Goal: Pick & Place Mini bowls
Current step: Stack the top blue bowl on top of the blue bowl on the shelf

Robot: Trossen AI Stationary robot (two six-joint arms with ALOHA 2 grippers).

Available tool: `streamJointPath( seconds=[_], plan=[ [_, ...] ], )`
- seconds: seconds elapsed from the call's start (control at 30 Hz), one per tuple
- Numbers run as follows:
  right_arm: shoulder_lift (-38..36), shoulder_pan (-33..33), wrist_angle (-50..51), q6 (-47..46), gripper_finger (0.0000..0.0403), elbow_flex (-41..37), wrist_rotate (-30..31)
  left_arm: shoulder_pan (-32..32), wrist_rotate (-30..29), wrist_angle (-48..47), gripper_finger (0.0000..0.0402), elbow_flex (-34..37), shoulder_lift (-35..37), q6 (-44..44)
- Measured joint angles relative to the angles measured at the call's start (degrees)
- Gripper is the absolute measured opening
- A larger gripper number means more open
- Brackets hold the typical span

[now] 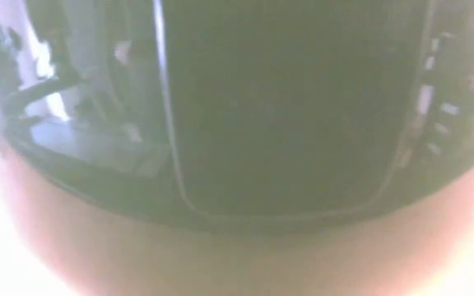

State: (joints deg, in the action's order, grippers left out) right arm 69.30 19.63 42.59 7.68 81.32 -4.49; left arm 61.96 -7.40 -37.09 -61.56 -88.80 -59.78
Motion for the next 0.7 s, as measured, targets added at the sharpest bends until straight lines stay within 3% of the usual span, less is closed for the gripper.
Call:
streamJointPath(
  seconds=[0.7],
  plan=[
    [0.00, 0.01, 0.17, -0.06, 0.0057, 0.00, 0.00, 0.95, -0.14, 3.00, 0.0090, 0.15, -2.46, -2.49]
  ],
)
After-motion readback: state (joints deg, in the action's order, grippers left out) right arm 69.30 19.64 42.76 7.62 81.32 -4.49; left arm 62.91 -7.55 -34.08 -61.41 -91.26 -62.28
